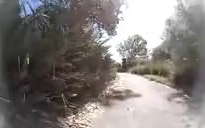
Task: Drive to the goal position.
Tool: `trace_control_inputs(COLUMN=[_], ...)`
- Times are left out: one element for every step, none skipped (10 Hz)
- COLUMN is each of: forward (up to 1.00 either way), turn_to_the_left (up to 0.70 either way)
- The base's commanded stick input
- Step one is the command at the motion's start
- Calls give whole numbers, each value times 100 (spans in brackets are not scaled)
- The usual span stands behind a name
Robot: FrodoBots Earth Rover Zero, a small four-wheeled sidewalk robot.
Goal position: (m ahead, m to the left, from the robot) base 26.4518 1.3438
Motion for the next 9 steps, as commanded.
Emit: trace_control_inputs(forward=[70,70,70,70,70,70,70,70,70], turn_to_the_left=[-29,-30,-32,-33,-33,-33,-31,-30,-29])
